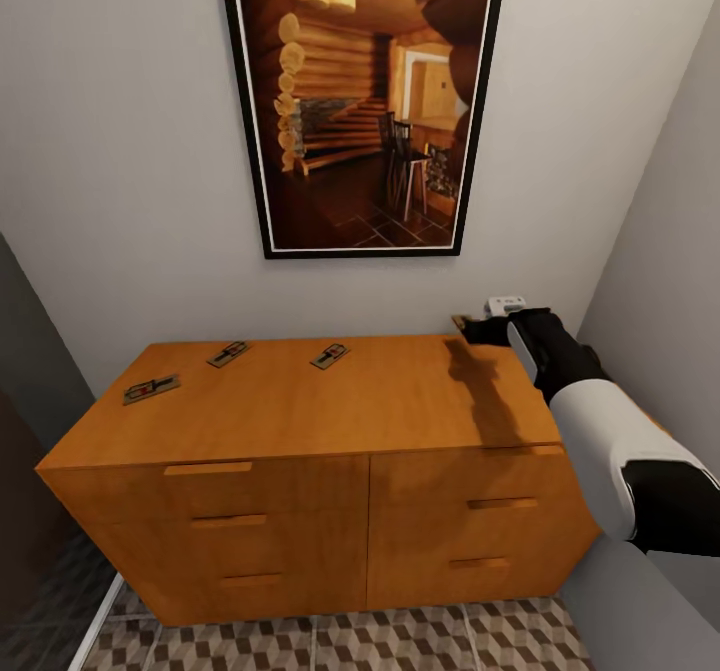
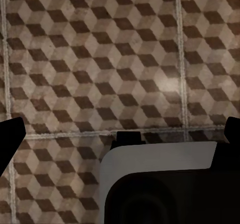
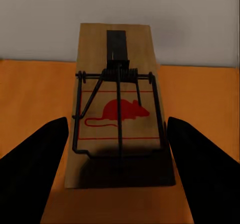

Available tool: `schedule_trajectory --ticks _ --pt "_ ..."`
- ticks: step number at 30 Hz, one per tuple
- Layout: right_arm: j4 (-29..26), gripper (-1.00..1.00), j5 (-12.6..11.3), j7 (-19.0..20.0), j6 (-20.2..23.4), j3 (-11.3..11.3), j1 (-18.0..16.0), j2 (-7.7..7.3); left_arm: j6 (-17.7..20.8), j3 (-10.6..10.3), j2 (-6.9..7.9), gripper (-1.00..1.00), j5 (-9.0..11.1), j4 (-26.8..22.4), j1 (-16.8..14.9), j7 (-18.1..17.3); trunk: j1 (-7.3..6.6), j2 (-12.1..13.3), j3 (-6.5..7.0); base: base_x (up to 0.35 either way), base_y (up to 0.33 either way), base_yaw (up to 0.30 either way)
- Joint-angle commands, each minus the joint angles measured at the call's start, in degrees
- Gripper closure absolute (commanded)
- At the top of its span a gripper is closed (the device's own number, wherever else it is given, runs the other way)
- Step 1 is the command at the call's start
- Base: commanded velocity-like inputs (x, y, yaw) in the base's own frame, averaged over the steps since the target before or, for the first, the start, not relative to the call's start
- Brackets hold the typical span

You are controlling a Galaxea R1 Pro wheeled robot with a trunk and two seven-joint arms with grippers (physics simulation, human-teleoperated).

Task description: Take the four mousetraps from the cabinet in the bathroom and place them on the bathroom floor. Make sure all four end up on the same floor surface, and ensure that at least two of them are either under or directly next to the same bathroom sink.

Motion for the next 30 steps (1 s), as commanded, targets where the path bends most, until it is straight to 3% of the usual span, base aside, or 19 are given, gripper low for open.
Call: schedule_trajectory --ticks 1,14,30 --pt "-0.86 1.0 0.45 0.33 0.89 0.07 -0.02 -0.03 -0.09 0.01 0.0 -1.0 0.05 -0.07 0.02 0.0 0.0 -0.02 -0.05 0.0 0.0 0.0" --pt "-2.87 1.0 0.45 0.32 3.25 0.21 -0.02 0.06 -0.09 0.01 0.0 -1.0 0.12 -0.07 0.02 -0.01 0.0 -0.02 -0.05 -0.046 0.0 0.0" --pt "-2.82 1.0 0.54 0.24 3.26 0.35 -0.02 0.06 -0.09 0.01 0.0 -1.0 0.16 -0.07 0.02 -0.01 0.0 -0.02 -0.05 -0.312 0.0 0.0"
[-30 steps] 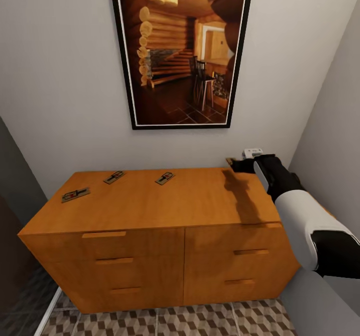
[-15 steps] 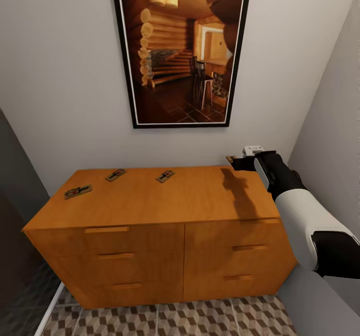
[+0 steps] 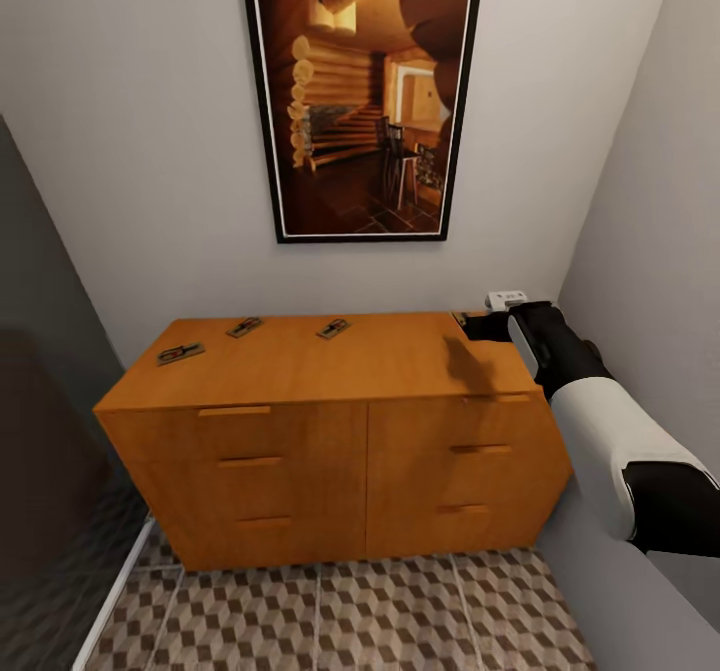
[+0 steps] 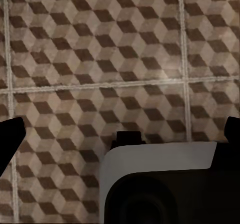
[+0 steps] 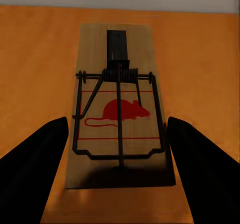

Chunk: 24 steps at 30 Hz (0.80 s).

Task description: Take the four mousetraps from the cabinet in the bathroom and place them on the bathroom floor. Make sure all four end up on the same floor surface, and ensure that at least two of them are either under or directly next to the same bathroom sink.

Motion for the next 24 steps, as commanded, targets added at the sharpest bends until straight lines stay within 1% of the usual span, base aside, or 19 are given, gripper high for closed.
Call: schedule_trajectory --ticks 1,15,22,24 --pt "-0.07 1.0 0.45 0.34 0.24 0.11 -0.03 -0.03 -0.09 0.01 0.0 -1.0 0.06 -0.07 0.02 0.01 -0.04 -0.03 -0.05 -0.332 0.0 0.0" --pt "1.02 1.0 0.31 -0.44 -0.05 0.12 -0.03 0.03 -0.09 0.01 0.0 -1.0 0.05 -0.07 0.02 0.01 -0.04 -0.03 -0.05 -0.332 0.004 0.0" --pt "1.29 1.0 0.31 -0.62 -0.12 0.11 -0.03 -0.02 -0.09 0.01 0.0 -1.0 0.05 -0.07 0.02 0.01 -0.04 -0.03 -0.05 -0.313 0.127 0.0" --pt "2.36 1.0 0.33 -0.58 -0.21 0.11 -0.03 -0.03 -0.09 0.01 0.0 -1.0 0.05 -0.07 0.02 0.01 -0.04 -0.03 -0.05 -0.285 0.186 0.0"
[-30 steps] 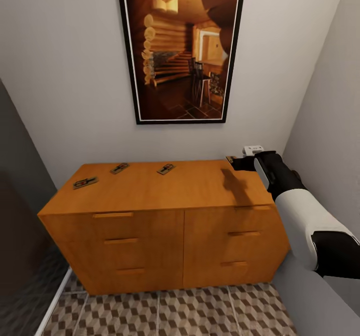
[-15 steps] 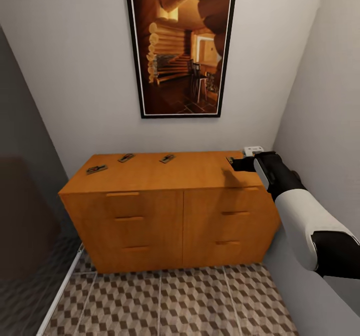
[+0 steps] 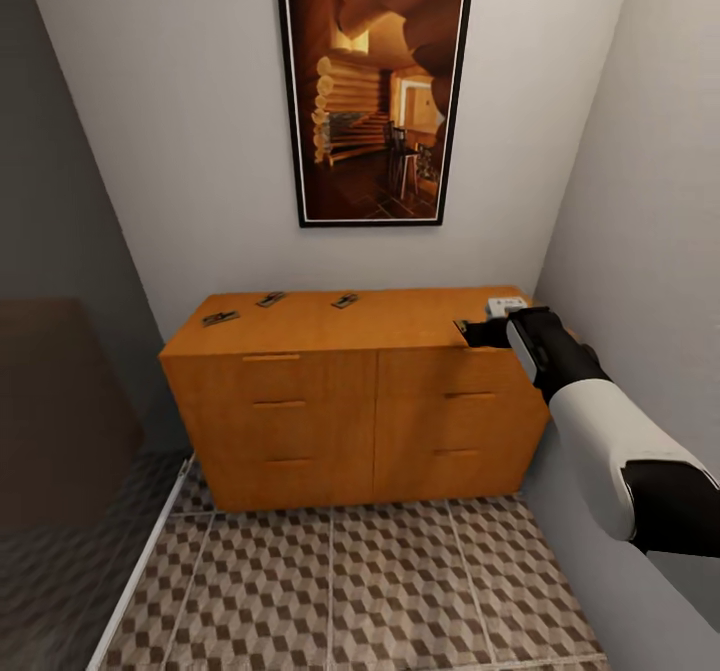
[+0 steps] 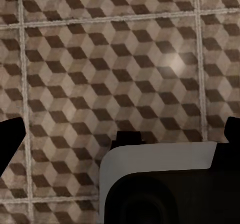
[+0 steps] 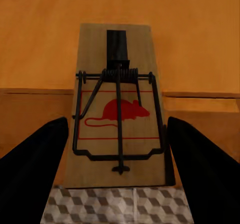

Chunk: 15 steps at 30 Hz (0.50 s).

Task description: Take the four mousetraps from the cabinet in the bathroom and place them on the bathroom floor. Make sure all four end up on the same floor surface, and ensure that at least two of them are either under or directly next to the same bathroom sink.

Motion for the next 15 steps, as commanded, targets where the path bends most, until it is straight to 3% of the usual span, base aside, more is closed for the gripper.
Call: schedule_trajectory --ticks 1,15 --pt "0.53 1.0 0.44 0.34 0.2 0.1 -0.04 -0.03 -0.08 0.01 0.0 -1.0 0.06 -0.07 0.02 0.01 -0.03 -0.03 -0.04 -0.282 0.192 0.0" --pt "2.25 1.0 0.46 0.37 -0.07 0.1 -0.04 -0.03 -0.08 0.01 0.0 -1.0 0.14 -0.07 0.02 0.01 -0.03 -0.03 -0.04 -0.275 0.193 0.0"
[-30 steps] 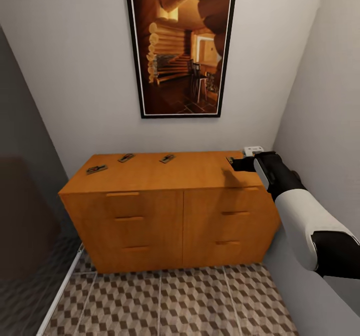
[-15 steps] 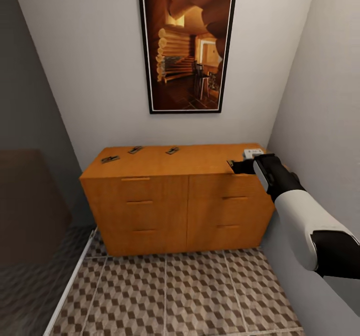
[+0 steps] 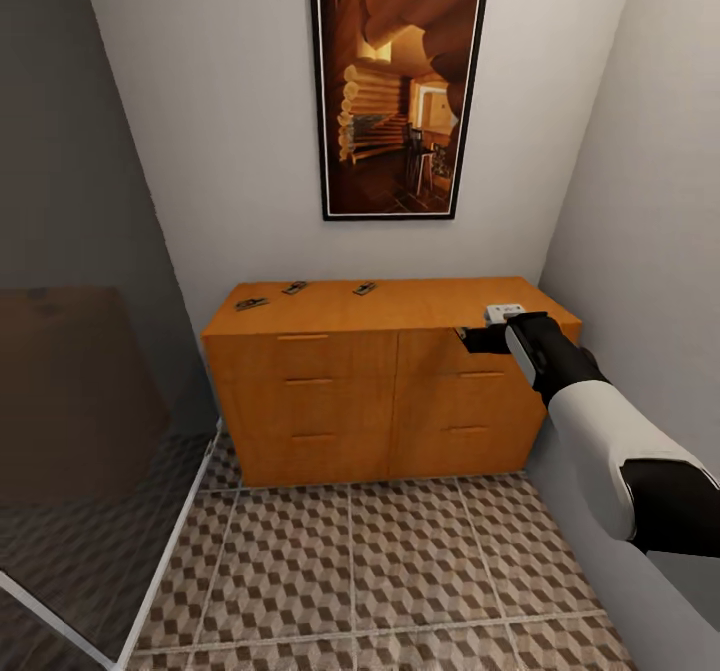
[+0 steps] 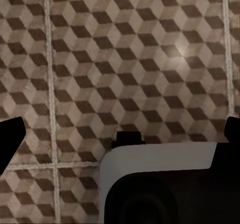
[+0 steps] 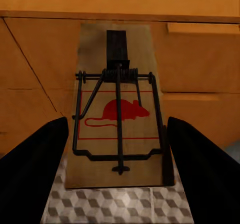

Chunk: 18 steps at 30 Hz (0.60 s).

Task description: Take the four mousetraps from the cabinet in the bathroom and place them on the bathroom floor. Make sure all four end up on the same floor surface, and ensure that at least two of them are either under or directly next to the same bathroom sink.

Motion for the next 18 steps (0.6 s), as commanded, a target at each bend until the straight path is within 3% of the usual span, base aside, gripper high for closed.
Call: schedule_trajectory --ticks 1,15,18 --pt "-0.05 1.0 0.44 0.34 0.26 0.1 -0.03 -0.03 -0.08 0.01 0.0 -1.0 0.07 -0.06 0.02 0.01 -0.03 -0.03 -0.05 -0.274 0.177 0.0" --pt "3.76 1.0 0.44 0.36 -2.56 0.1 -0.03 -0.02 -0.08 0.01 0.0 -1.0 0.08 -0.06 0.02 0.01 -0.03 -0.03 -0.05 -0.258 0.158 0.0" --pt "7.49 1.0 0.44 0.39 -6.18 0.1 -0.03 -0.09 -0.08 0.01 0.0 -1.0 0.01 -0.06 0.02 0.01 -0.03 -0.03 -0.05 -0.029 0.013 0.0"
